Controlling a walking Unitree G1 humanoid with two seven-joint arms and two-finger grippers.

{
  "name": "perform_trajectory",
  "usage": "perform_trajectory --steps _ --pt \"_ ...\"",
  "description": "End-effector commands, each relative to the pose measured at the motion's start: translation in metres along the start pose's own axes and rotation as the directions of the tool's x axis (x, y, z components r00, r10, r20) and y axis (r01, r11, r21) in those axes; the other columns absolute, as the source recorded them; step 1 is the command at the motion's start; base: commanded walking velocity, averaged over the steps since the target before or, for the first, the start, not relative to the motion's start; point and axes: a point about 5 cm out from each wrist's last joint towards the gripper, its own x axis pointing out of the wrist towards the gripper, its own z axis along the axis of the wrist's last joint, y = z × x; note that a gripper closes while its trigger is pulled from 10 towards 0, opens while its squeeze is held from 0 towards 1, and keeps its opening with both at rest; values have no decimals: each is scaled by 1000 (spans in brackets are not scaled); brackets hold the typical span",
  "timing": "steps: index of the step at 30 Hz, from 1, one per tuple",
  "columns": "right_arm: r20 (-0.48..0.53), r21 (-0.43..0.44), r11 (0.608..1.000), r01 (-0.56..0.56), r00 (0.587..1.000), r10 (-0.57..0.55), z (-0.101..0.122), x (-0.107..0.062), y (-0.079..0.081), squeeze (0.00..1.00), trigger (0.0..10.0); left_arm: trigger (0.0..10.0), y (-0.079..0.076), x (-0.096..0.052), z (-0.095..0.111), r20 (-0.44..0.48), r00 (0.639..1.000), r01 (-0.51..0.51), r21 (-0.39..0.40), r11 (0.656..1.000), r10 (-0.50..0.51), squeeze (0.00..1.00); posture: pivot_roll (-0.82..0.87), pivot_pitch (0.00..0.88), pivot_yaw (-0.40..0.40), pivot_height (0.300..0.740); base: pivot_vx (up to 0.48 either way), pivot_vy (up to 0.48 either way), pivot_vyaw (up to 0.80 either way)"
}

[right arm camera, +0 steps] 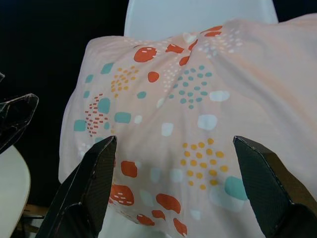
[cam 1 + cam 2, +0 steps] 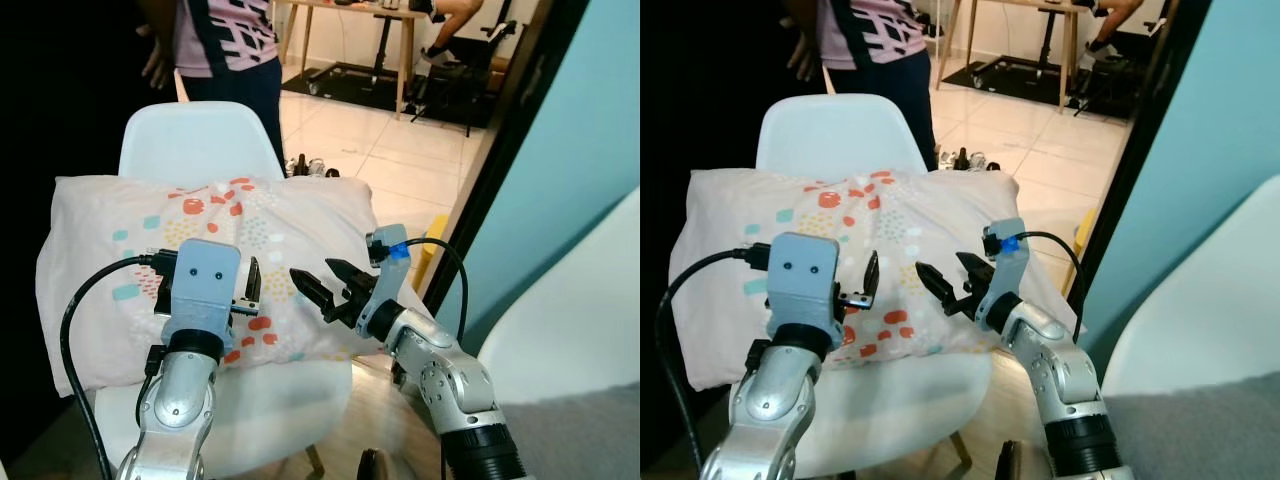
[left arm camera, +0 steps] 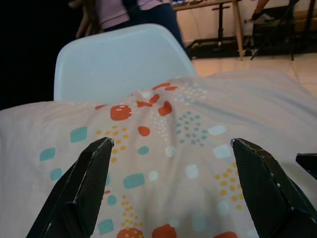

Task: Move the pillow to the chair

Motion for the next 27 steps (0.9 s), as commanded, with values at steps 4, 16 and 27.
perform_trajectory --steps 4,16,27 --pt "-11 2 1000 -6 1000 6 0 -1 2 0 10000 10000 -1 0 -5 -39 999 4 -9 1000 -4 0 94 0 -115 624 -324 0 0" --pt "-14 4 1000 -9 1000 9 0 -1 3 0 10000 10000 -1 -2 -4 -45 999 8 -8 1000 -9 0 94 0 -116 654 -200 0 0" --pt "-24 0 1000 22 999 -22 -1 -3 -3 0 10000 10000 4 -5 -7 -41 999 5 61 998 -2 0 95 0 -115 704 -44 0 0"
